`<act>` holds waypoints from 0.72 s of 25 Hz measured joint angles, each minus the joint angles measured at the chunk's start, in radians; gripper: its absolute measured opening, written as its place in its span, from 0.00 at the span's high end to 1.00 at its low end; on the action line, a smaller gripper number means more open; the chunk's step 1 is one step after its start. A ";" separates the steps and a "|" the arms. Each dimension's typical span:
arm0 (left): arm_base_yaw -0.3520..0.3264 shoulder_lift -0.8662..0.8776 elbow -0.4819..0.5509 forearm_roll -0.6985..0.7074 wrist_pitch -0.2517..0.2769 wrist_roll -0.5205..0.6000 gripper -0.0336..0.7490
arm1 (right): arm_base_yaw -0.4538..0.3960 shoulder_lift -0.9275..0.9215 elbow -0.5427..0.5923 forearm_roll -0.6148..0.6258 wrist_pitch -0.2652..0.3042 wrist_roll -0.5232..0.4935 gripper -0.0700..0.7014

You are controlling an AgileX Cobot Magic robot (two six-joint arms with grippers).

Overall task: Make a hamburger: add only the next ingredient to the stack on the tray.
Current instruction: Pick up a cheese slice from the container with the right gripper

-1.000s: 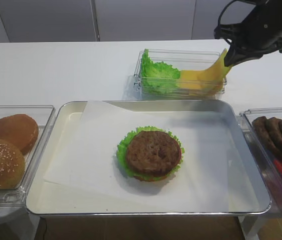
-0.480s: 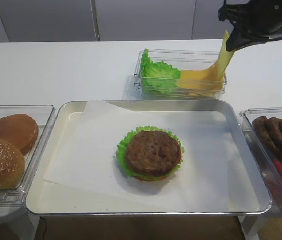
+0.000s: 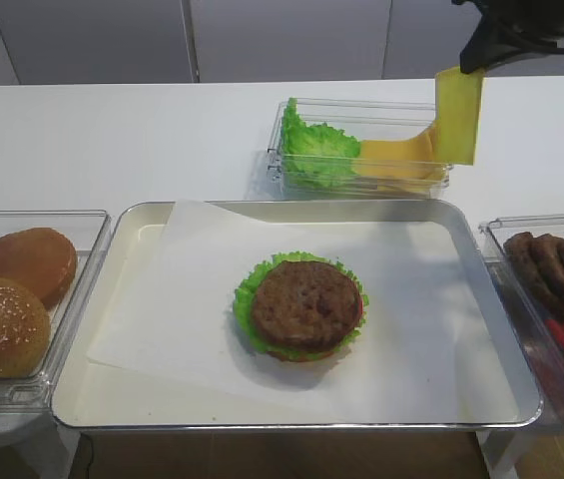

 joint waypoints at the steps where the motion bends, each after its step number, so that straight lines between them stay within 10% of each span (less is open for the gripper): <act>1: 0.000 0.000 0.000 0.000 0.000 0.000 0.41 | 0.000 -0.008 0.000 0.000 0.007 0.000 0.86; 18: 0.000 0.000 0.000 0.000 0.000 0.000 0.41 | 0.000 -0.129 0.000 0.078 0.154 -0.024 0.86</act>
